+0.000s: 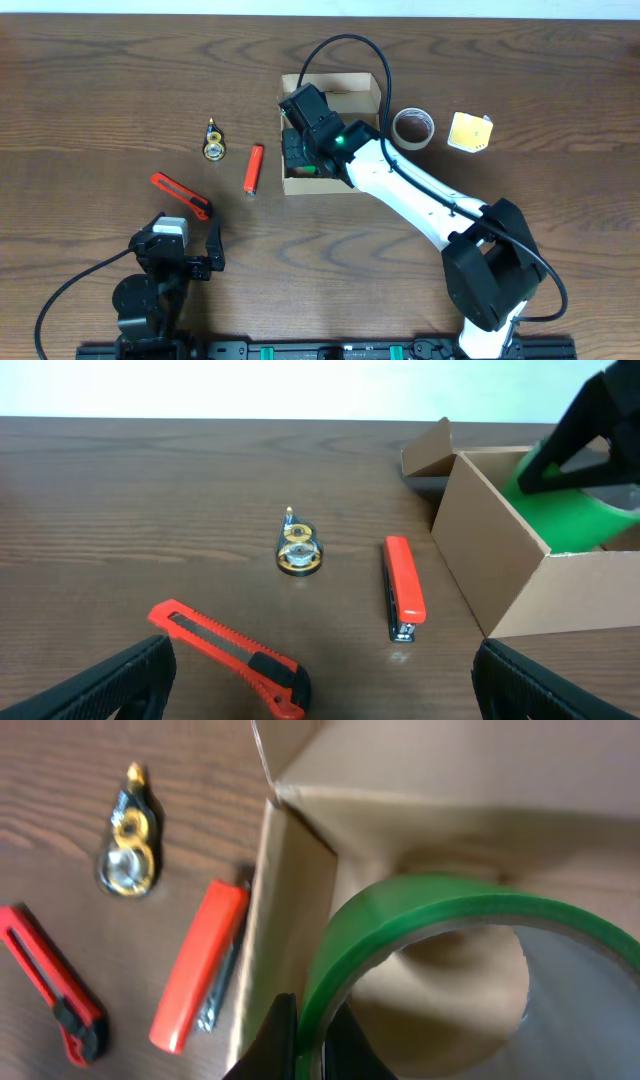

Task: Pack container
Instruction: 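Carry the green tape roll into the box and release it, then lift the right gripper out of the box toward the white tape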

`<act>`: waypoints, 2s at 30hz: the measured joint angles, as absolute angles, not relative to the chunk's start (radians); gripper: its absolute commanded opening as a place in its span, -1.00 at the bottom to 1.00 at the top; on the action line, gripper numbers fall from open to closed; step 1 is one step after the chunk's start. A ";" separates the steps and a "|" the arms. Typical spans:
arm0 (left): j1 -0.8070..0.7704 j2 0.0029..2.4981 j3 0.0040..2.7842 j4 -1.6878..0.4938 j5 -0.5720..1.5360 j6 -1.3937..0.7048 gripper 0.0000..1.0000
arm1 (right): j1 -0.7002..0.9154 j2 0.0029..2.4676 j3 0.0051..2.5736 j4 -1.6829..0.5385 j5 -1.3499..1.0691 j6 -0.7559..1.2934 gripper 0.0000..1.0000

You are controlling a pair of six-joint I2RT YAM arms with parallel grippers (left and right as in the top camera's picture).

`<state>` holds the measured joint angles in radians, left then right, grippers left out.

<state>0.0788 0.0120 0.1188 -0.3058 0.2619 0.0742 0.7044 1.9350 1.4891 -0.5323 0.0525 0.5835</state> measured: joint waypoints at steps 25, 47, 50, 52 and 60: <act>0.079 0.012 0.119 -0.306 0.262 0.074 0.91 | 0.705 1.996 1.489 -0.453 0.013 0.622 -0.03; 0.079 0.011 0.119 -0.306 0.262 0.074 0.91 | 0.704 1.386 1.491 -1.022 0.144 0.526 0.18; 0.079 0.011 0.119 -0.306 0.262 0.074 0.91 | 0.704 1.353 1.491 -1.067 0.167 0.514 0.22; 0.079 0.011 0.119 -0.306 0.262 0.074 0.91 | 0.704 1.349 1.491 -1.084 0.172 0.510 0.22; 0.079 0.011 0.119 -0.306 0.262 0.074 0.91 | 0.704 1.351 1.491 -1.094 0.124 0.507 0.31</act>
